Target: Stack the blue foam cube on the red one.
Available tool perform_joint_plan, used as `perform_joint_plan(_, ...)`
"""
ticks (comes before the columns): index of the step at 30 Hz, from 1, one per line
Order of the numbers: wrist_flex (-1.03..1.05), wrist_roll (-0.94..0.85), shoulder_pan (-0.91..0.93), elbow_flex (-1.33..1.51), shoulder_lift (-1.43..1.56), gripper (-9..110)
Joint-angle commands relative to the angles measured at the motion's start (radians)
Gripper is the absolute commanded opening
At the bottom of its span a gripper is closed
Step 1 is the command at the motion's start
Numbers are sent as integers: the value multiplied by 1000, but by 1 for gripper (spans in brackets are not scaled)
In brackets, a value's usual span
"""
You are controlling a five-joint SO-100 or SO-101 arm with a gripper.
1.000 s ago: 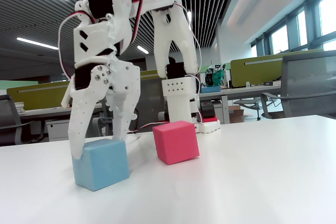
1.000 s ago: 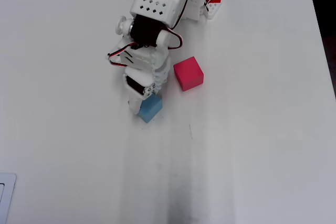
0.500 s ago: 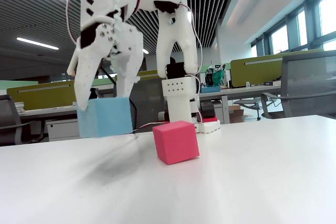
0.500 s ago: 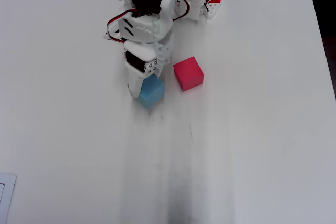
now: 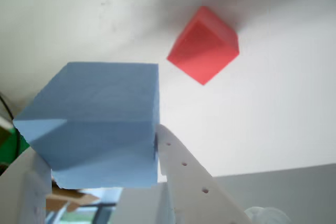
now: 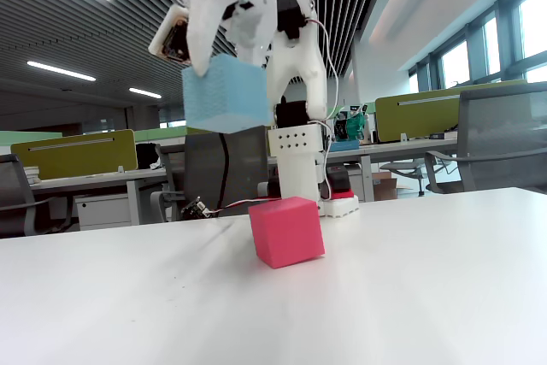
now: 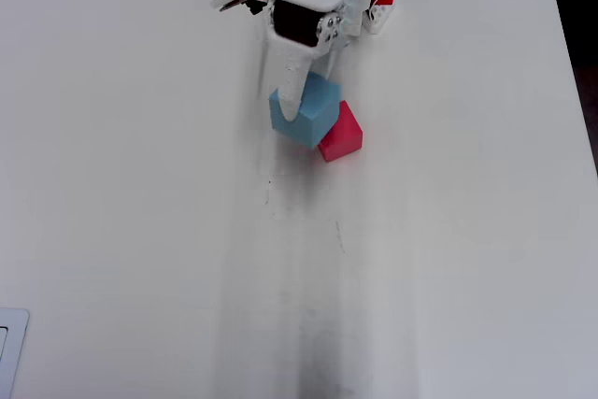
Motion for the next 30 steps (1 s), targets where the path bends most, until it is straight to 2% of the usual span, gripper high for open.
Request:
perform_joint_plan(1,2,5,-43,74,89,18)
perform_joint_plan(6,-25,5,-98,233,176,18)
perform_joint_plan(12,-100,3,-83,371,227,18)
perform_joint_plan(30,-273,0,-77,566,244,18)
